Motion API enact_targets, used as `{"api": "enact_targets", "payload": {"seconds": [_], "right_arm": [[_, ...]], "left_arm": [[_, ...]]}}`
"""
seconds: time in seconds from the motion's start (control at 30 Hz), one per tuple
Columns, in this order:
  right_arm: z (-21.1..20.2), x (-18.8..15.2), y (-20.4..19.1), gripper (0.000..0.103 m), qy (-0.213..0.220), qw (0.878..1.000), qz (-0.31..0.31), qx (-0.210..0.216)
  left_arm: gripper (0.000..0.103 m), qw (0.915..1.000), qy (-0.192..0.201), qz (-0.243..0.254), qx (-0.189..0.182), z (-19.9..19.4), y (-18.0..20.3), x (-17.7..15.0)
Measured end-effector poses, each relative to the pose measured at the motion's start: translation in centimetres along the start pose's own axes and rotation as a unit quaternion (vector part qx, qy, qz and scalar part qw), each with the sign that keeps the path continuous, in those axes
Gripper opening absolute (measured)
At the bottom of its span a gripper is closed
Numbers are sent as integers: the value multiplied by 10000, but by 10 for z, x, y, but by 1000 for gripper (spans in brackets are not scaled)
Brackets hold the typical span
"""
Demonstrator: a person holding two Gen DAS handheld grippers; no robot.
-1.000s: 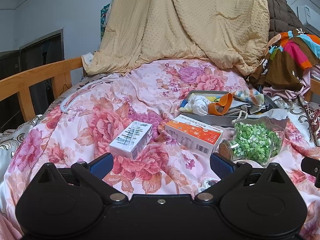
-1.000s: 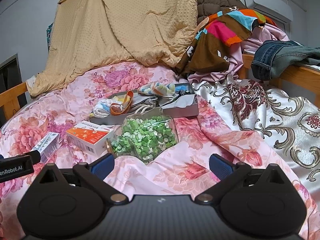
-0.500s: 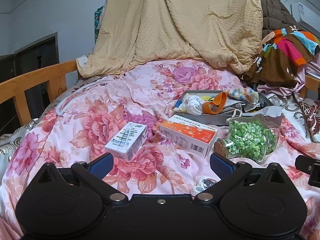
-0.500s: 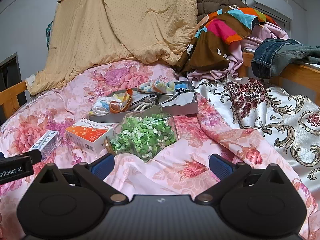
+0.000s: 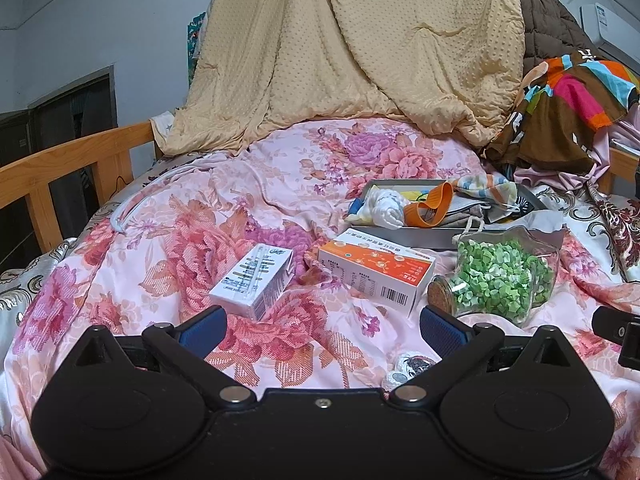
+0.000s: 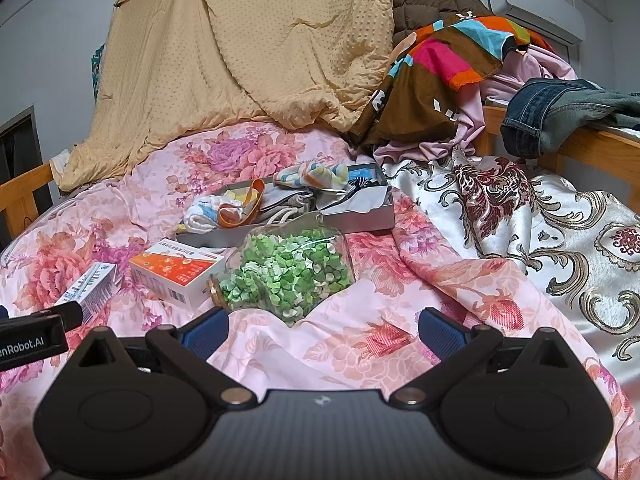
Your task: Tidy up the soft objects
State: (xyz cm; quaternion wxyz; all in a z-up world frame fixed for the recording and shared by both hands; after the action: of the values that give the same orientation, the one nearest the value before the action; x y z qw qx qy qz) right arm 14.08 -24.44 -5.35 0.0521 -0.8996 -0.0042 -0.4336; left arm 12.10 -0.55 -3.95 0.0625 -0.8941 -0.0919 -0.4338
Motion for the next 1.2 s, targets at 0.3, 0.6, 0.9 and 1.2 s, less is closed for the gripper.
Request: {"api": "enact_targets", "payload": {"seconds": [0.3, 0.6, 0.9, 1.2], "right_arm": [[0, 0, 0, 103, 4, 10000, 3, 0], [0, 0, 0, 103, 3, 10000, 6, -6], [0, 0, 0, 103, 4, 10000, 0, -5], [-1, 1, 4, 103, 8, 10000, 26, -35]], "left_arm": [[102, 10000, -1, 0, -3, 0, 0, 0], [102, 10000, -2, 1, 3, 0, 0, 0], [102, 10000, -10, -4, 19, 0, 1, 1], [102, 9999, -121, -11, 30, 1, -2, 0]]}}
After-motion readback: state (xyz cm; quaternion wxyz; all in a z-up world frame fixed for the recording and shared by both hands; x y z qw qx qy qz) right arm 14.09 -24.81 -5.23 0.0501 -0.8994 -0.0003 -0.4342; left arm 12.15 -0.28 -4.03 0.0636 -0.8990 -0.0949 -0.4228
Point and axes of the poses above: each gripper's, at about its wrist camera, not at the fingertips, and z roughly the way its jaws point, y to its right, x to its top, the point moved 2 cm from there along z, roughly the way its jaws point, and after that the axes turned 13 degrees about -y, right-handed, at the moved point
